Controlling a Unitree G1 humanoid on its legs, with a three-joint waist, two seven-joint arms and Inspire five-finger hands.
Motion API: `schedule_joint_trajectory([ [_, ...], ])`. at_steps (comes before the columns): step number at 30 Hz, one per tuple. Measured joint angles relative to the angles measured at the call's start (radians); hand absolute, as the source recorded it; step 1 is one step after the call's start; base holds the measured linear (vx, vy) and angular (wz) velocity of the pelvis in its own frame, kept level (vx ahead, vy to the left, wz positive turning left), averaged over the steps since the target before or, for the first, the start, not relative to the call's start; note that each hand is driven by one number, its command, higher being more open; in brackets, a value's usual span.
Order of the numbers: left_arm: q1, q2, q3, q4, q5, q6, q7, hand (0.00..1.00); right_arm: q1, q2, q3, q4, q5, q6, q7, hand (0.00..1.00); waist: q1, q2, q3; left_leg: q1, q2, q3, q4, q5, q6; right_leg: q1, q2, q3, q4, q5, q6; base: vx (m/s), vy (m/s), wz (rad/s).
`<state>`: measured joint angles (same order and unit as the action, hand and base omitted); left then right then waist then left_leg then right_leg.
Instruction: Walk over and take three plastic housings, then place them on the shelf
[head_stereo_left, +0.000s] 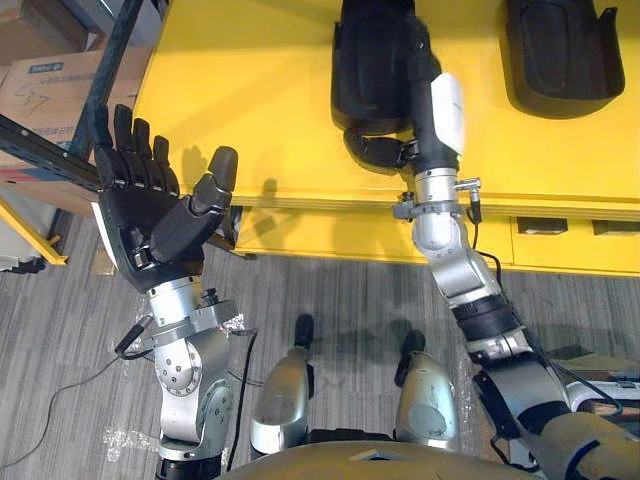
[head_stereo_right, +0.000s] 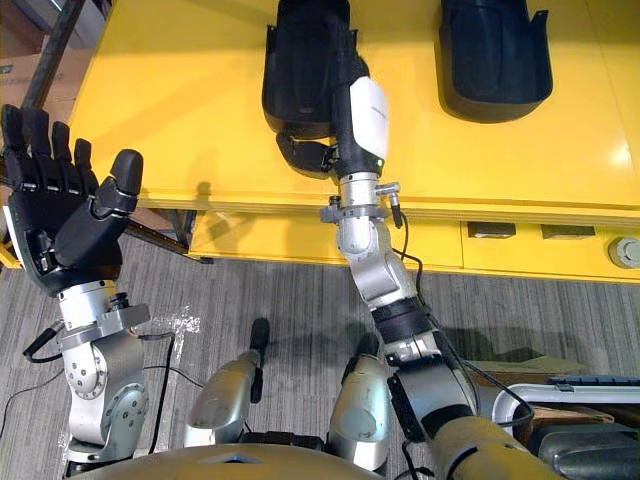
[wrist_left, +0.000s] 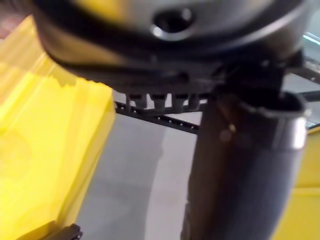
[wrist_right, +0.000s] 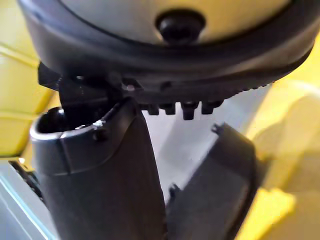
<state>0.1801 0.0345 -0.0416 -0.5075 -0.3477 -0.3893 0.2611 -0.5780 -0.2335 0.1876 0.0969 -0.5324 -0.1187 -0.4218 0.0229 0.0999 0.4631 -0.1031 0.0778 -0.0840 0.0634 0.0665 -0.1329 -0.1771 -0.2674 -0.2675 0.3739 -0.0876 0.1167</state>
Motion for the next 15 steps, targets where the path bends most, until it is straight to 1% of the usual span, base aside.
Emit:
schedule_joint_trajectory([
  [2, 0.008, 0.001, 0.001, 0.0, 0.0, 0.0, 0.001, 1.0, 0.024, -0.006, -0.012, -0.108, 0.001, -0.008, 0.018, 1.0, -0.001, -0.004, 0.005, 0.0, 0.004, 0.009, 0.003, -0.007, -0.001, 0.001, 0.006, 0.006, -0.012, 0.005, 0.002, 0.03, -0.004, -0.1],
  [3, 0.011, 0.001, 0.001, 0.0, 0.0, 0.0, 0.002, 1.0, 0.027, -0.007, -0.014, -0.126, 0.003, -0.011, 0.023, 1.0, -0.001, -0.006, 0.006, 0.002, 0.004, 0.012, 0.004, -0.009, -0.002, 0.001, 0.007, 0.009, -0.013, 0.005, 0.003, 0.04, 0.001, -0.18],
  [4, 0.016, 0.001, 0.0, 0.0, 0.0, 0.0, 0.004, 1.0, 0.048, -0.007, -0.024, -0.176, 0.005, -0.025, 0.037, 1.0, -0.001, -0.01, 0.009, 0.005, 0.005, 0.023, 0.008, -0.017, 0.0, 0.002, 0.009, 0.018, -0.018, 0.007, 0.004, 0.03, 0.003, -0.14],
  [7, 0.016, 0.002, 0.0, 0.0, 0.0, 0.0, 0.013, 1.0, 0.081, -0.007, -0.029, -0.227, 0.007, -0.035, 0.064, 1.0, -0.003, -0.015, 0.011, 0.002, 0.006, 0.03, 0.028, -0.033, 0.001, 0.01, 0.013, 0.025, -0.034, 0.014, 0.007, 0.03, 0.01, -0.11],
  [9, 0.017, 0.004, 0.001, 0.0, 0.0, 0.0, 0.019, 1.0, 0.127, -0.008, -0.029, -0.275, 0.006, -0.052, 0.093, 1.0, -0.003, -0.017, 0.011, 0.002, 0.008, 0.035, 0.045, -0.05, 0.003, 0.025, 0.017, 0.028, -0.053, 0.021, 0.01, 0.04, 0.018, -0.07],
  [13, 0.017, 0.006, 0.002, 0.0, 0.0, 0.001, 0.019, 1.0, 0.156, -0.022, -0.026, -0.311, 0.026, -0.092, 0.148, 1.0, -0.001, -0.022, 0.013, -0.001, 0.012, 0.042, 0.07, -0.072, 0.005, 0.042, 0.025, 0.03, -0.082, 0.035, 0.01, 0.03, 0.014, -0.07],
  [15, 0.02, 0.015, 0.004, -0.001, 0.0, 0.001, 0.018, 1.0, 0.185, -0.043, -0.024, -0.348, 0.045, -0.108, 0.178, 1.0, 0.001, -0.03, 0.012, 0.001, 0.014, 0.047, 0.076, -0.08, 0.005, 0.05, 0.028, 0.031, -0.092, 0.037, 0.013, 0.02, 0.005, -0.05],
])
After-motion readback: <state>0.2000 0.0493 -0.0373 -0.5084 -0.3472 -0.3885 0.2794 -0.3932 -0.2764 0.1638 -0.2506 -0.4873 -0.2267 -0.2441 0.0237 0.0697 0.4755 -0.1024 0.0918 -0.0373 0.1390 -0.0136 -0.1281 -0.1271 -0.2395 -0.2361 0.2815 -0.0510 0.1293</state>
